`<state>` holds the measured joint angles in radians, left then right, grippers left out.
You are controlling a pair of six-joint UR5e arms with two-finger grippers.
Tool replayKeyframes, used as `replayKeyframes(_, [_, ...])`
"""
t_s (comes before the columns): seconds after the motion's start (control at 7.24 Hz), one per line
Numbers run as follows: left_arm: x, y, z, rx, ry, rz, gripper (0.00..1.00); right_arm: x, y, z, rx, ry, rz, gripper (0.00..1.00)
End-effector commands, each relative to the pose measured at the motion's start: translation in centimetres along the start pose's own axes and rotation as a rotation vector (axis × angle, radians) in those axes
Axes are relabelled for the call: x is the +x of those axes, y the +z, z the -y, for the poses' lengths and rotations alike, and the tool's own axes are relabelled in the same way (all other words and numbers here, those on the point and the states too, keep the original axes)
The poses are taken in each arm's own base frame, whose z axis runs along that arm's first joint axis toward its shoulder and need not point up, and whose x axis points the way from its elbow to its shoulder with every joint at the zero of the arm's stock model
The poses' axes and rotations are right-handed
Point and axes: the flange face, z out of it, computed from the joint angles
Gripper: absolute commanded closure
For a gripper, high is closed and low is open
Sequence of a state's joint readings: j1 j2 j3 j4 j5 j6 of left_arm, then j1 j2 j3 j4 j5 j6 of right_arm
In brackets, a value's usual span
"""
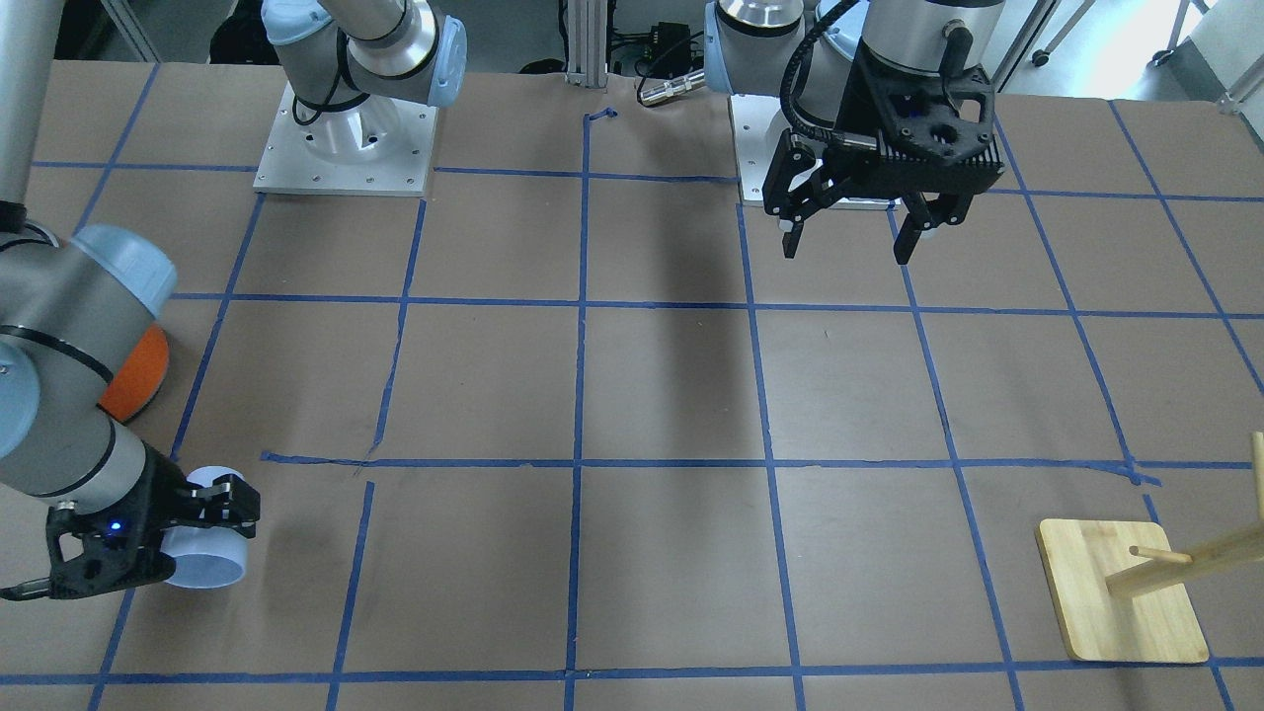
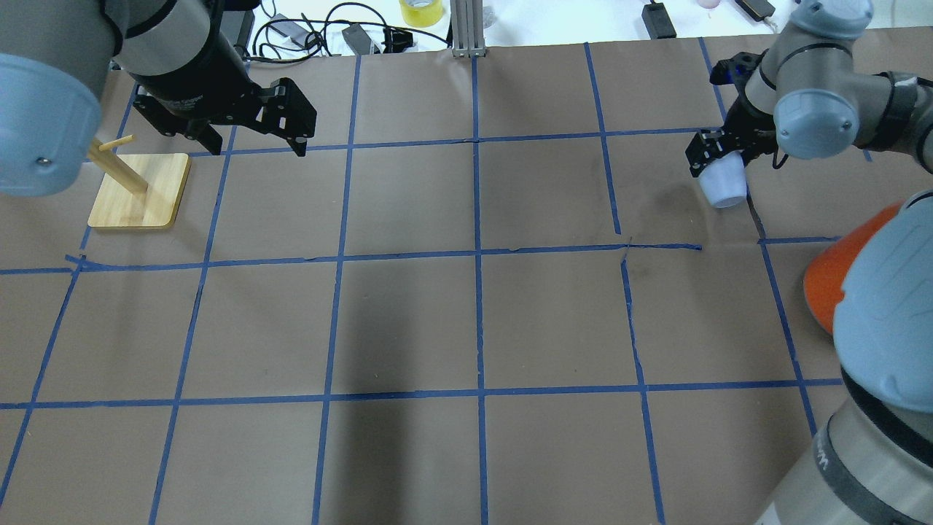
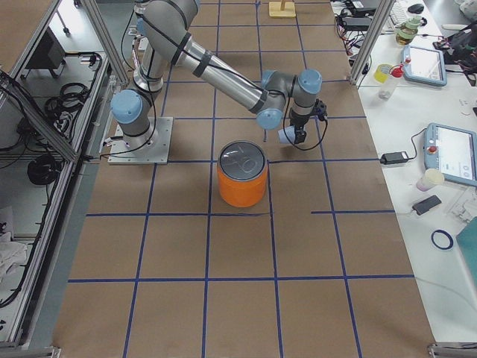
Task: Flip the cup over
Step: 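Carry the cup with the right gripper toward the table center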
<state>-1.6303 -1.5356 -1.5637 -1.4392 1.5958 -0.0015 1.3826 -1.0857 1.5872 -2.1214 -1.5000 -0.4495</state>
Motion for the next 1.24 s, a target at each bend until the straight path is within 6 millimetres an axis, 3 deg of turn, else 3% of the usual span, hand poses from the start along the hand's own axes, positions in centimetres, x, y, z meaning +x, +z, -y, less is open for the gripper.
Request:
replayKeyframes(0.0, [0.0,-0.6,-0.2,0.013,0.003,0.001,0.00,-11.4,-1.5,2.1,0.042,-0.196,0.004,0.44])
replayKeyframes(0.28, [-0.4,-1.5,-0.7,0.022,-0.002,0.008,0.00,-22.6,-1.0,2.7,0.044,-0.392,0.006,0.45])
replayKeyframes(0.69, [-0.8,-1.5,-1.2,0.004,-0.007,0.011,0.00,-34.1,1.7,1.6,0.077,-0.733,0.006,0.45])
replayKeyframes(0.97, [-1.3,-0.8,-0.9,-0.010,-0.016,0.006,0.00,-39.3,2.1,1.2,0.071,-0.996,-0.041,0.46])
replayKeyframes(1.11, [-1.9,-0.4,-0.9,-0.018,-0.025,0.007,0.00,-40.3,3.8,1.1,0.039,-1.103,-0.077,0.46])
